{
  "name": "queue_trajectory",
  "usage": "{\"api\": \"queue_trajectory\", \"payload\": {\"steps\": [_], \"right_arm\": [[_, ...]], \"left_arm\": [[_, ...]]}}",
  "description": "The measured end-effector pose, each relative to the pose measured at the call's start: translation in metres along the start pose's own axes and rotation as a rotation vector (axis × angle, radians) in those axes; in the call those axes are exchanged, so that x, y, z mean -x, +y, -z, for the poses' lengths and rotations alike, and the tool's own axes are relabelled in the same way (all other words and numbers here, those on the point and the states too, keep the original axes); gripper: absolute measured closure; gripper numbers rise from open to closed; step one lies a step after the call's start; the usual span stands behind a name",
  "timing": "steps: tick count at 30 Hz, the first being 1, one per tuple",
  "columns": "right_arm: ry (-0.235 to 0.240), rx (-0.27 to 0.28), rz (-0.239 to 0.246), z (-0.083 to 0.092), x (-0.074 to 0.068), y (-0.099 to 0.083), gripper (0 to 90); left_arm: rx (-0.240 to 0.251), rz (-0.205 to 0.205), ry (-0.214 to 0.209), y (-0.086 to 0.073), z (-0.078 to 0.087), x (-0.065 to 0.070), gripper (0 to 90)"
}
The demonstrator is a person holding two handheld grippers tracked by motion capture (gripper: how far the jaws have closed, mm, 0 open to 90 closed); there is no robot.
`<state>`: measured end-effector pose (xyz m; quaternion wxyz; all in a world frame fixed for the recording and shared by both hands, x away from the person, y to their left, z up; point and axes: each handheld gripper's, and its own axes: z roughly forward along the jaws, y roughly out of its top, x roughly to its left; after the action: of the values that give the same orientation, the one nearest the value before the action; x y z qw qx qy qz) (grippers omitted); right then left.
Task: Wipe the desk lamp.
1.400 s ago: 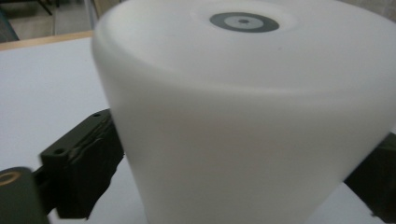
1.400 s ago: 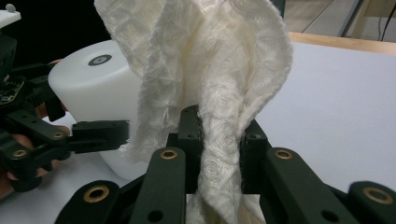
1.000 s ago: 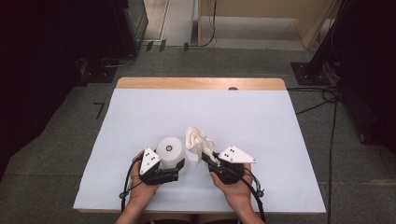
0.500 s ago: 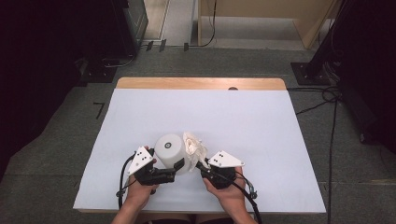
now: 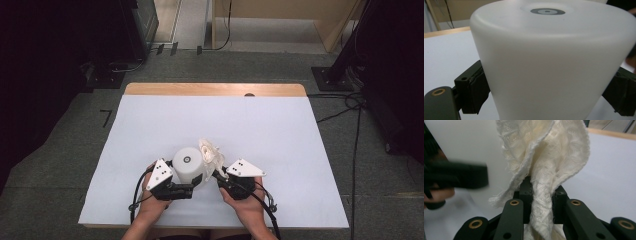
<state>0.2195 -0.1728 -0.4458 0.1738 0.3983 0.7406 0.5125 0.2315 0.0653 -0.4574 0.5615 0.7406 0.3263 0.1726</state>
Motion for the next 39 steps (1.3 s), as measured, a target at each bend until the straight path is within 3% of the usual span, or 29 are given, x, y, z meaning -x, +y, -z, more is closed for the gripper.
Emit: {"api": "queue_trajectory", "payload": {"steps": [1, 4, 6, 9, 12, 15, 18, 19, 26, 27, 28, 29, 31, 34, 36, 38, 39], "right_arm": [[-0.007, 0.019, 0.006, 0.004, -0.001, 0.003, 76.3], [-0.017, 0.04, 0.025, 0.008, -0.004, 0.007, 76.4], [-0.009, 0.057, 0.043, 0.011, -0.005, 0.01, 76.3], [0.004, 0.028, 0.031, 0.005, -0.004, 0.005, 76.3], [0.027, -0.004, -0.006, -0.002, 0.0, 0.0, 76.3], [0.045, -0.028, -0.044, -0.006, 0.008, -0.003, 76.3], [0.031, -0.014, -0.066, -0.004, 0.015, -0.002, 76.3], [0.022, 0.002, -0.074, -0.001, 0.018, 0.0, 76.3], [0.004, 0.015, -0.07, 0.003, 0.023, 0.002, 76.3], [-0.001, 0.015, -0.065, 0.003, 0.024, 0.001, 76.3], [-0.002, 0.017, -0.065, 0.003, 0.024, 0.001, 76.3], [-0.001, 0.018, -0.065, 0.004, 0.023, 0.001, 76.3], [0.0, 0.017, -0.057, 0.004, 0.023, 0.002, 76.3], [-0.003, 0.021, -0.056, 0.005, 0.022, 0.002, 76.3], [-0.003, 0.026, -0.056, 0.007, 0.022, 0.003, 76.2], [-0.003, 0.029, -0.057, 0.009, 0.022, 0.004, 76.0], [-0.003, 0.029, -0.057, 0.009, 0.022, 0.004, 76.0]], "left_arm": [[-0.03, -0.055, 0.024, -0.002, -0.004, 0.005, 8.3], [-0.036, -0.056, 0.028, -0.003, -0.006, 0.006, 8.2], [-0.023, -0.042, 0.022, -0.002, -0.004, 0.005, 8.3], [0.044, -0.009, 0.0, 0.006, 0.005, 0.002, 8.3], [0.109, 0.031, -0.004, 0.01, 0.013, -0.002, 8.3], [0.136, 0.04, -0.006, 0.011, 0.016, -0.007, 8.3], [0.122, 0.049, 0.011, 0.009, 0.014, -0.01, 8.3], [0.087, 0.049, 0.04, 0.004, 0.009, -0.014, 8.3], [0.001, -0.002, 0.104, -0.012, -0.008, -0.012, 8.3], [-0.026, -0.043, 0.12, -0.017, -0.012, -0.009, 8.3], [-0.026, -0.043, 0.12, -0.017, -0.012, -0.009, 8.3], [-0.049, -0.091, 0.135, -0.021, -0.015, -0.006, 8.3], [-0.037, -0.114, 0.141, -0.023, -0.015, -0.004, 8.2], [-0.02, -0.114, 0.147, -0.026, -0.014, -0.003, 8.1], [-0.008, -0.102, 0.171, -0.028, -0.012, -0.002, 6.0], [0.005, -0.059, 0.229, -0.024, -0.009, 0.001, 0.0], [0.005, -0.059, 0.229, -0.024, -0.009, 0.001, 0.0]]}}
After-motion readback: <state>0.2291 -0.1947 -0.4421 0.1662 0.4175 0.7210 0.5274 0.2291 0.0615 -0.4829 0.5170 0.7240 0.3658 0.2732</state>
